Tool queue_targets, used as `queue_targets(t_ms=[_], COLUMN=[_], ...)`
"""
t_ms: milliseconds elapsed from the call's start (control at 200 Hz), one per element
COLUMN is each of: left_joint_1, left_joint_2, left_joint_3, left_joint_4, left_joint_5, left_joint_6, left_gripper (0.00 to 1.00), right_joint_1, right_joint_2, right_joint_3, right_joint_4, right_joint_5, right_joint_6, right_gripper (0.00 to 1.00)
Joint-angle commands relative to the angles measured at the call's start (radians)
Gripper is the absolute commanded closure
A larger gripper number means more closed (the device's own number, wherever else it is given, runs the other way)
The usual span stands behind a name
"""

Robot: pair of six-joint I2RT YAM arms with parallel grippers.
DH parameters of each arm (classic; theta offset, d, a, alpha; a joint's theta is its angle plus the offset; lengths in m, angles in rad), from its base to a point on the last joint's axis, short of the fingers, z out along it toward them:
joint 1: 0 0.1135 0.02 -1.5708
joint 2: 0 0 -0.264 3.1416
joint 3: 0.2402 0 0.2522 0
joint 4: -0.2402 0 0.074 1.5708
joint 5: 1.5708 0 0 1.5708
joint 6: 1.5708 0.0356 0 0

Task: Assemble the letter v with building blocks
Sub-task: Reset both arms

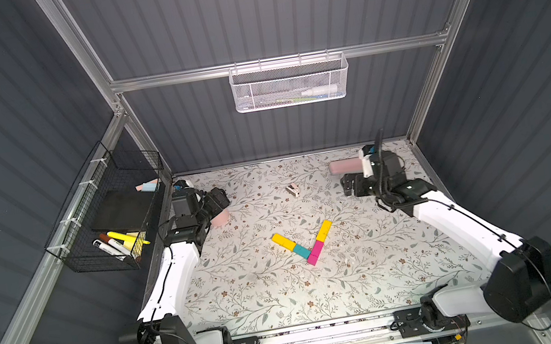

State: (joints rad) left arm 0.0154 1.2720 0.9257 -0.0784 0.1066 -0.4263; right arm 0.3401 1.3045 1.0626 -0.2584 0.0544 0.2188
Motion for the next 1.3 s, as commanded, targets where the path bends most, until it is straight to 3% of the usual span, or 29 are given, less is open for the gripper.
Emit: queue_targets(t_ms=[0,125,380,560,730,905,1030,1155,1220,1296], left_joint_1=[0.008,0.008,0.006,0.006,0.005,-0.006,-0.024,-0.025,-0.026,-0.066], left_joint_2=[-0.025,-0.075,-0.043,-0.059,0.014,0.118,0.192,0.192,0.190,0.178], left_joint_3=[-0.121,-0.263,-0.310,-0.407,-0.450,-0.470,-0.500,-0.529,-0.533,-0.501], left_joint_4=[0.214,0.418,0.474,0.629,0.740,0.850,0.983,1.069,1.078,0.973], left_joint_5=[-0.115,-0.168,-0.155,-0.261,-0.296,-0.363,-0.400,-0.358,-0.327,-0.351], left_joint_6=[0.002,0.008,0.044,0.125,0.189,0.273,0.304,0.339,0.360,0.401], left_gripper=[0.00,0.00,0.01,0.00,0.00,0.01,0.00,0.01,0.01,0.01], right_joint_1=[-0.083,-0.176,-0.222,-0.326,-0.366,-0.371,-0.375,-0.374,-0.371,-0.370], right_joint_2=[-0.021,-0.043,-0.023,-0.031,-0.030,0.066,0.132,0.265,0.246,0.198], right_joint_3=[-0.090,-0.196,-0.336,-0.438,-0.515,-0.588,-0.619,-0.704,-0.692,-0.632], right_joint_4=[0.074,0.170,0.289,0.443,0.584,0.794,0.911,1.258,1.210,1.010], right_joint_5=[0.012,-0.010,0.008,0.028,0.043,0.141,0.034,-0.068,-0.074,-0.077], right_joint_6=[-0.044,-0.004,0.029,0.022,-0.035,-0.095,-0.115,-0.210,-0.208,-0.189], right_gripper=[0.01,0.01,0.01,0.01,0.01,0.01,0.01,0.01,0.01,0.01])
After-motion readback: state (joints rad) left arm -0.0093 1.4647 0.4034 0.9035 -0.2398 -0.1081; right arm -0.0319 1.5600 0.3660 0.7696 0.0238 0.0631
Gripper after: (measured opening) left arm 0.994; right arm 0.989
